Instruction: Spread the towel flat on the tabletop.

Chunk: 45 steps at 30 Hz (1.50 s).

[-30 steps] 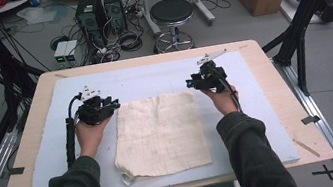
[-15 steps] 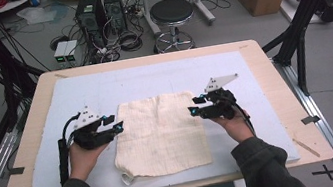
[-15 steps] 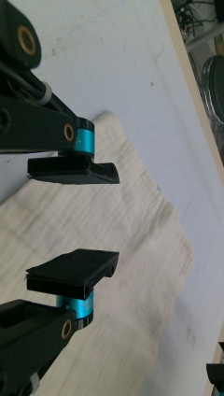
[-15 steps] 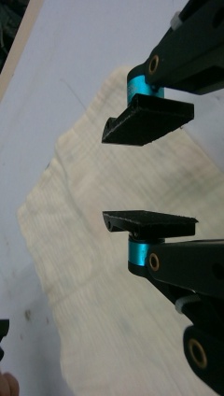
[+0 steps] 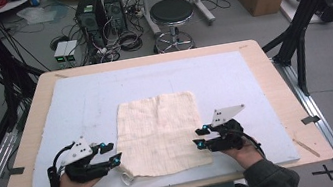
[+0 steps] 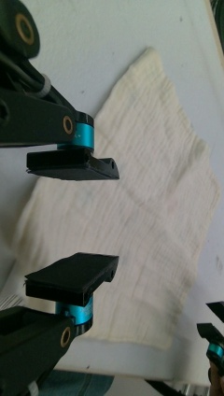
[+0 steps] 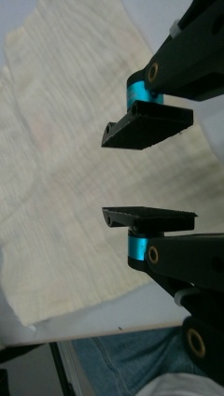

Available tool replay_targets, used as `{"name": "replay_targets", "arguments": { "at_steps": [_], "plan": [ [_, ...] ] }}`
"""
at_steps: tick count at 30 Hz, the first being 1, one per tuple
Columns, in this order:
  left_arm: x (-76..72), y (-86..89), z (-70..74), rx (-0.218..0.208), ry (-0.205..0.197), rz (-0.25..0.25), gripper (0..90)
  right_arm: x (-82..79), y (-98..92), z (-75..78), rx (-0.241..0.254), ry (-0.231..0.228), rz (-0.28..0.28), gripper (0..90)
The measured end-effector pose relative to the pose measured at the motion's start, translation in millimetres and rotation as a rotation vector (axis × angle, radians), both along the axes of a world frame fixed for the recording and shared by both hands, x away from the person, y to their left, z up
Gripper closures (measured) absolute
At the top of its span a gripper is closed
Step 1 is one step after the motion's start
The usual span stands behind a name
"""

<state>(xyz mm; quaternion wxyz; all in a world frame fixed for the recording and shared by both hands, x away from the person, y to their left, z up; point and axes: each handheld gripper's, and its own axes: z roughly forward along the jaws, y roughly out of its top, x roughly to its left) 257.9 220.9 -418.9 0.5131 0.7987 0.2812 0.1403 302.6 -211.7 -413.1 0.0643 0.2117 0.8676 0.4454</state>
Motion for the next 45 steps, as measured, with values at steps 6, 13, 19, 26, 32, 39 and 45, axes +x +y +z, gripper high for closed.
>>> {"name": "replay_targets", "arguments": {
  "at_steps": [6, 13, 19, 26, 32, 39, 45],
  "plan": [
    [-5.4, -9.5, -13.8, 0.061, 0.034, -0.103, 56.4, -7.2, 3.5, -12.2, -0.028, 0.043, 0.055, 67.4],
    [3.1, -16.3, -22.1, 0.14, 0.084, -0.14, 79.4, -1.2, 8.8, -27.0, -0.111, 0.087, 0.08, 71.4],
    [12.7, -16.5, -16.7, 0.098, 0.089, -0.127, 87.2, 1.0, 9.3, -26.7, -0.127, 0.077, 0.065, 80.5],
    [31.4, -25.2, -19.6, 0.133, 0.145, -0.094, 82.3, 3.5, 9.1, -26.5, -0.128, 0.088, 0.061, 85.1],
    [34.9, -30.0, -24.7, 0.161, 0.177, -0.104, 78.3, 3.5, 8.9, -26.6, -0.126, 0.083, 0.062, 83.9],
    [27.5, -28.8, -18.4, 0.141, 0.128, -0.105, 75.1, -2.0, 10.0, -22.8, -0.107, 0.065, 0.066, 79.1],
    [22.7, -33.9, -20.6, 0.172, 0.134, -0.153, 86.6, -5.1, 11.3, -22.6, -0.106, 0.064, 0.085, 76.6]
  ]
}}
